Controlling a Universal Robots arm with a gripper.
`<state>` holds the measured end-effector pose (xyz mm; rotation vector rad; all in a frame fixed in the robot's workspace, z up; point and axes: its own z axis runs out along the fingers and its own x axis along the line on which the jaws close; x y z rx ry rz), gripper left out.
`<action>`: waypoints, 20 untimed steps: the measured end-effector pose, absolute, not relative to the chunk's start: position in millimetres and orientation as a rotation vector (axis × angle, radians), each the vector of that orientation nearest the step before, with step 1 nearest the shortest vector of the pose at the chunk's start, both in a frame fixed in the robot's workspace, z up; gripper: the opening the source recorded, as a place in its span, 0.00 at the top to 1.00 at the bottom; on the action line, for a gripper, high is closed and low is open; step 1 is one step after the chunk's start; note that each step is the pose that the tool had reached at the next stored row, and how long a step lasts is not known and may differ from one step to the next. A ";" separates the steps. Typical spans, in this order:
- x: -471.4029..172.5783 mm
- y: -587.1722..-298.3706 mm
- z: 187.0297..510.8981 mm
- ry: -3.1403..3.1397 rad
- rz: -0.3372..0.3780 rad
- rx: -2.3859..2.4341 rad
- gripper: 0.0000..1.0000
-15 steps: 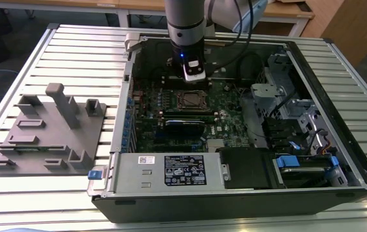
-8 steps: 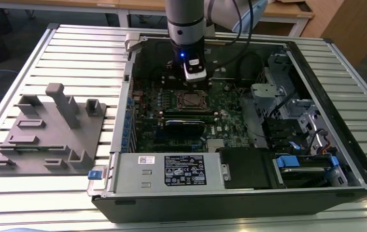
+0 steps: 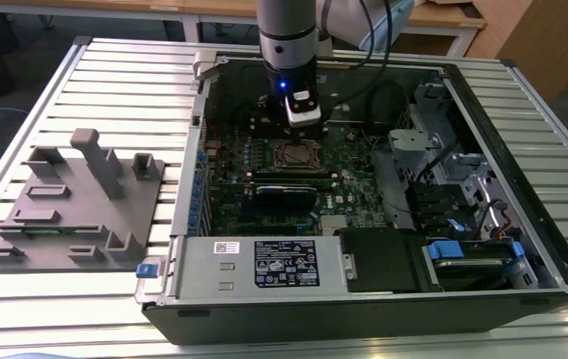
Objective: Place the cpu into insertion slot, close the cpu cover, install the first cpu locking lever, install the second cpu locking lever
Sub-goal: 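Install the first cpu locking lever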
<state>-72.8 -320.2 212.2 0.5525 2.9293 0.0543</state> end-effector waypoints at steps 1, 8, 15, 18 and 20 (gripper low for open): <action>-72.6 -320.2 212.0 2.932 0.055 0.539 0.89; -72.3 -320.2 211.2 2.946 0.044 0.467 0.89; -72.3 -320.2 211.1 2.946 0.044 0.467 0.89; -72.2 -320.2 210.3 2.972 0.038 0.471 0.89; -72.1 -320.2 210.0 2.998 0.032 0.475 0.89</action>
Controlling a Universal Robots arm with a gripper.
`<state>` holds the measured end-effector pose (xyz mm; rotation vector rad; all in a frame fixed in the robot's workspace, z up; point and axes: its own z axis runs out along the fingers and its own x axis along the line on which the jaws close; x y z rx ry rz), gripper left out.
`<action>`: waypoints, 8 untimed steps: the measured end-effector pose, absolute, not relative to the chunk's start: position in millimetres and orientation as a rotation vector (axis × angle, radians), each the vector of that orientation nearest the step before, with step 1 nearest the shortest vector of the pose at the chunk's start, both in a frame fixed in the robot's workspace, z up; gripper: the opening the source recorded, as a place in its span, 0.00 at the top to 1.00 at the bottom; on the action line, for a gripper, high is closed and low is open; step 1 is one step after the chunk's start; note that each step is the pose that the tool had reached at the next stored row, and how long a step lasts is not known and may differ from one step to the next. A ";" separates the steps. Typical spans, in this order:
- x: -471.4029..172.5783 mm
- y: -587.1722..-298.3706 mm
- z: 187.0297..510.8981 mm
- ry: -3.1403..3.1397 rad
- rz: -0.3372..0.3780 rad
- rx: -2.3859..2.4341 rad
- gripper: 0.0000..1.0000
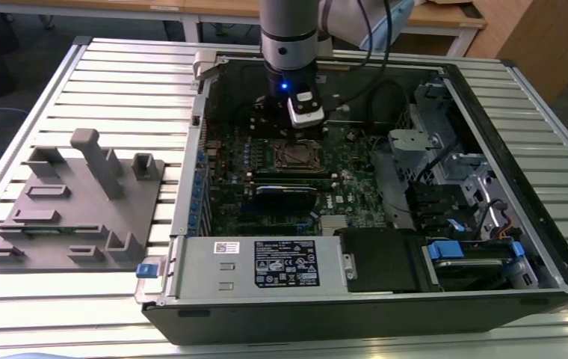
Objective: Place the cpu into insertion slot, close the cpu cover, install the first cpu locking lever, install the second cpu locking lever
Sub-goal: 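Install the first cpu locking lever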
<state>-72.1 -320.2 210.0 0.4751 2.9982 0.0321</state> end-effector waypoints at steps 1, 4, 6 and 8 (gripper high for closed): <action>-72.1 -320.2 210.1 3.004 0.030 0.476 0.89; -72.2 -320.2 210.1 3.006 0.030 0.476 0.89; -71.3 -320.2 210.0 3.006 0.030 0.476 0.89; -68.5 -320.2 210.0 3.006 0.030 0.476 0.89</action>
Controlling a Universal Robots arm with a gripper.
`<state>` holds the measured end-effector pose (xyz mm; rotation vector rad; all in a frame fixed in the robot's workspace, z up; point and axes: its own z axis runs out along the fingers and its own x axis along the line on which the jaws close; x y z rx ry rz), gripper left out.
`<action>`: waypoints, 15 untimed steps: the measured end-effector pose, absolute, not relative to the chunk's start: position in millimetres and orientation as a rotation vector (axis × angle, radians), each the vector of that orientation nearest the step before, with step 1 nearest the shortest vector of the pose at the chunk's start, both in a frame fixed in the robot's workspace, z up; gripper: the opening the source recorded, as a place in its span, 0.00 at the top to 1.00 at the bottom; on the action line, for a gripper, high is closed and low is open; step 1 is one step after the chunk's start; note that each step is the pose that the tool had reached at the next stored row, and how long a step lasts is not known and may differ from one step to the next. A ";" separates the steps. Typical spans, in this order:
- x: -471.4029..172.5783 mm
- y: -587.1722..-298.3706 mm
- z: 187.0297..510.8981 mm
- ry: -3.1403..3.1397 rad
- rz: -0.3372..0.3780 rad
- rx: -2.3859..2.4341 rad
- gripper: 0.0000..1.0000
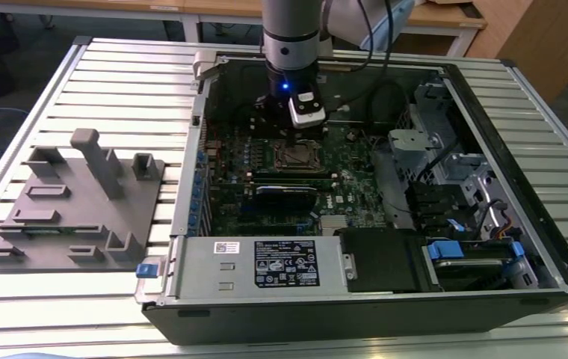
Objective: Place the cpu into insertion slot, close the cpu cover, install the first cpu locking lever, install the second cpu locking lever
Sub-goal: 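Install the first cpu locking lever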
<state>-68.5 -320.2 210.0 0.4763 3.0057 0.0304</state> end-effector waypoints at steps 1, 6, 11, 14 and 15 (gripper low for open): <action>-66.7 -320.2 210.1 3.006 0.030 0.476 0.89; -60.0 -320.3 210.0 3.006 0.030 0.476 0.89; -59.7 -323.4 209.9 3.008 0.031 0.463 0.89; -59.6 -326.8 209.8 3.009 0.031 0.457 0.89; -59.7 -328.3 209.8 3.009 0.031 0.455 0.89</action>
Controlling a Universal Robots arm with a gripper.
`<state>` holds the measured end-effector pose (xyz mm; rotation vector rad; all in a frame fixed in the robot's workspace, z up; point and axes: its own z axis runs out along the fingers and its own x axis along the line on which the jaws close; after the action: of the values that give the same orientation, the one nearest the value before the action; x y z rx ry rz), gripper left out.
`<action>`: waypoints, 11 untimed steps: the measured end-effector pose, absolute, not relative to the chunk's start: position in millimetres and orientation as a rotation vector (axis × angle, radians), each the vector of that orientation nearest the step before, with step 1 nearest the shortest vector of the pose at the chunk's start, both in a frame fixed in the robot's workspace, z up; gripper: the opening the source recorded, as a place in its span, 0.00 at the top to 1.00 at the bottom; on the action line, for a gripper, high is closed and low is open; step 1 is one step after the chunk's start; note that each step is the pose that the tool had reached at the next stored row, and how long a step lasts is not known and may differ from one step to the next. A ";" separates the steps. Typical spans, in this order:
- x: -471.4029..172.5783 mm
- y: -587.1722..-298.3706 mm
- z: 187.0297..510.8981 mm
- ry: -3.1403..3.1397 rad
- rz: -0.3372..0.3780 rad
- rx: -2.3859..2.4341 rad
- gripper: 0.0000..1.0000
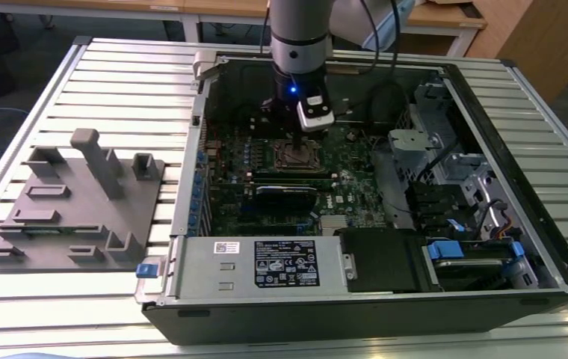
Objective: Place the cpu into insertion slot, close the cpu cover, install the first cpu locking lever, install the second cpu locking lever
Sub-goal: 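Install the first cpu locking lever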
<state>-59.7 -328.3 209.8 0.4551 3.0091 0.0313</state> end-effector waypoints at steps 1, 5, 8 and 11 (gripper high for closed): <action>-59.7 -329.7 209.7 3.009 0.031 0.453 0.89; -59.7 -335.2 209.6 3.010 0.032 0.447 0.89; -59.7 -336.1 209.6 3.011 0.032 0.446 0.89; -59.7 -336.2 209.5 3.012 0.032 0.439 0.89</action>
<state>-59.7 -336.2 209.5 0.4391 3.0115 0.0316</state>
